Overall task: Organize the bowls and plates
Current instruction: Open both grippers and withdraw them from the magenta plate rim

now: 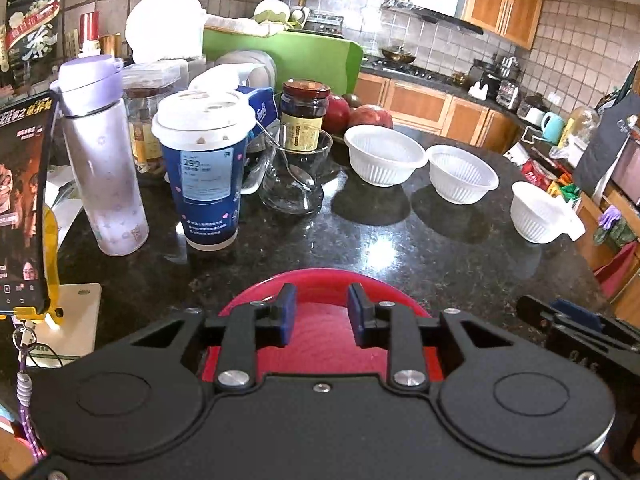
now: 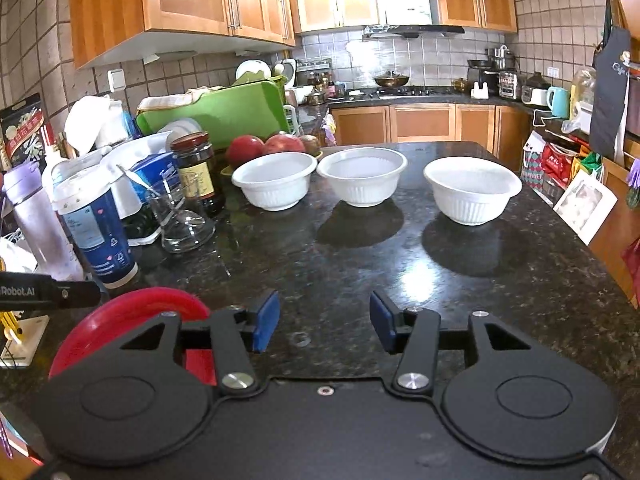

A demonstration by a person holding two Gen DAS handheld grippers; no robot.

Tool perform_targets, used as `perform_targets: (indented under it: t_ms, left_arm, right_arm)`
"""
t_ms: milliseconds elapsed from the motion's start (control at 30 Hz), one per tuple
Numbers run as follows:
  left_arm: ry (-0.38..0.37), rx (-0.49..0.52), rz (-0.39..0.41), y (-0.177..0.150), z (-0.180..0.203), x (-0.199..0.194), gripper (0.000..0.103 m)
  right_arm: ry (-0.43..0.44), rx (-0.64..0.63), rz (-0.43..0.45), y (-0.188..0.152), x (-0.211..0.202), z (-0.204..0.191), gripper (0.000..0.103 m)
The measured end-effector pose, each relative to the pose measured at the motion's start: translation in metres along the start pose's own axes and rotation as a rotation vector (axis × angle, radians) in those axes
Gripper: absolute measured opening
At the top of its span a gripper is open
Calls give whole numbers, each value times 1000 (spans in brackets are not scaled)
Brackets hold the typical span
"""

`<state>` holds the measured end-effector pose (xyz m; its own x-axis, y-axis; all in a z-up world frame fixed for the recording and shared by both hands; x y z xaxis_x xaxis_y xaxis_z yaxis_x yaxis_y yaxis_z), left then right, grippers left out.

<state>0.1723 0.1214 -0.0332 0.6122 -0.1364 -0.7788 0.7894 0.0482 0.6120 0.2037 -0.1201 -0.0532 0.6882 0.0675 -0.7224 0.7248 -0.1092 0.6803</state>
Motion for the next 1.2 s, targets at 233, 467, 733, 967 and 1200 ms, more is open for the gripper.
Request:
perform_targets:
  t_ms: [233, 467, 733, 967, 1200]
  left_arm:
    - [28, -8, -21, -2, 33, 5, 38]
    - [76, 10, -42, -1, 64, 15, 38]
    - [131, 20, -98, -2, 90, 30, 38]
    - [118, 31, -173, -3, 113, 47, 38]
    - [130, 45, -215, -2, 138, 65, 38]
  right_arm:
    - [27, -1, -3, 13, 6, 32, 54]
    - [48, -18, -5, 22, 13, 57, 56]
    - [44, -68, 48, 29, 11, 74, 65]
    - [50, -59, 42, 33, 14, 95, 69]
    - [50, -61, 38, 36, 18, 116, 70]
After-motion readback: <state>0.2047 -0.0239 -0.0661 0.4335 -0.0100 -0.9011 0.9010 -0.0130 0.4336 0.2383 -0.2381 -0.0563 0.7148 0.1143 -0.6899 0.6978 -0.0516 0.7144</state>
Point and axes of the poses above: each gripper's, at about its wrist camera, not at the fingertips, and x roughly the way its jaws point, z to its right, y to its top, the point moved 6 cm from there along x, roughly the way its jaws point, and after that the axes turned 10 degrees about -z, right-handed, at the moved point
